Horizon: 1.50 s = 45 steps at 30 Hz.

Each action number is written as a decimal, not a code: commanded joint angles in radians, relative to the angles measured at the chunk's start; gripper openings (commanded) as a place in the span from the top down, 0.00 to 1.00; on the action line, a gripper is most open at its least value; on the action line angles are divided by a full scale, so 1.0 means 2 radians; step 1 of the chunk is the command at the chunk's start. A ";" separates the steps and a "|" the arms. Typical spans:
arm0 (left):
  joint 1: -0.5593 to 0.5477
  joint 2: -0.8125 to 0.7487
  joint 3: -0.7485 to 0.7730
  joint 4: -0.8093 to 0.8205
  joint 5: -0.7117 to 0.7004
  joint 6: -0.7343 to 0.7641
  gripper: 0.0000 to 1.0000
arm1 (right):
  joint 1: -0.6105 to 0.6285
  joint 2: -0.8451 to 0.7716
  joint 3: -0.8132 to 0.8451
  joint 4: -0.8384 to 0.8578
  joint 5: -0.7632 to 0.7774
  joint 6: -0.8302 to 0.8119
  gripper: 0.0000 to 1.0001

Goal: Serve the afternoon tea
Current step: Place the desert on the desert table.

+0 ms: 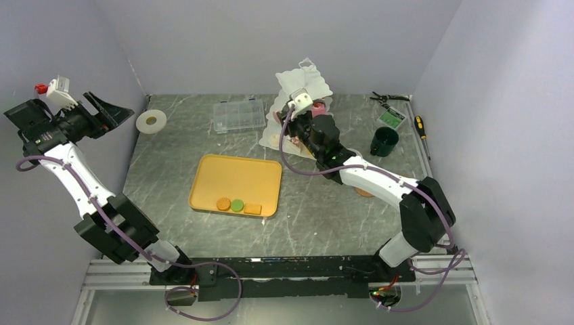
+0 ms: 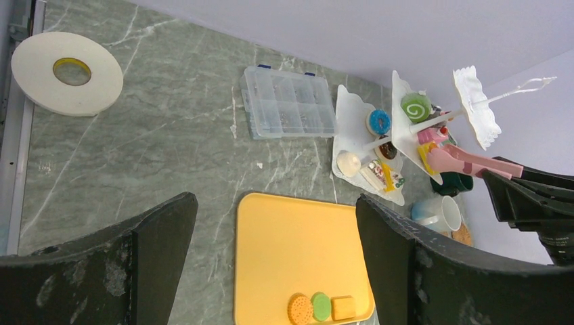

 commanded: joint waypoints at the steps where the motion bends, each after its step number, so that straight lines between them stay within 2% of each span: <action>1: 0.004 -0.015 0.015 0.018 0.014 -0.006 0.07 | -0.005 0.009 -0.002 0.084 0.026 -0.013 0.56; 17: 0.005 -0.010 0.020 0.017 0.013 -0.005 0.07 | -0.009 0.070 -0.012 0.170 0.069 -0.033 0.52; 24: 0.005 -0.011 0.022 0.014 0.012 -0.001 0.07 | -0.009 0.088 -0.017 0.192 0.080 -0.027 0.40; 31: 0.007 -0.009 0.022 0.016 0.015 -0.005 0.07 | -0.003 0.066 -0.032 0.185 0.063 -0.017 0.37; 37: 0.008 -0.010 0.021 0.018 0.015 -0.006 0.07 | 0.029 0.015 -0.055 0.167 0.044 -0.005 0.38; 45: 0.007 -0.011 0.021 0.019 0.017 -0.008 0.07 | 0.124 -0.019 -0.093 0.144 0.037 -0.004 0.39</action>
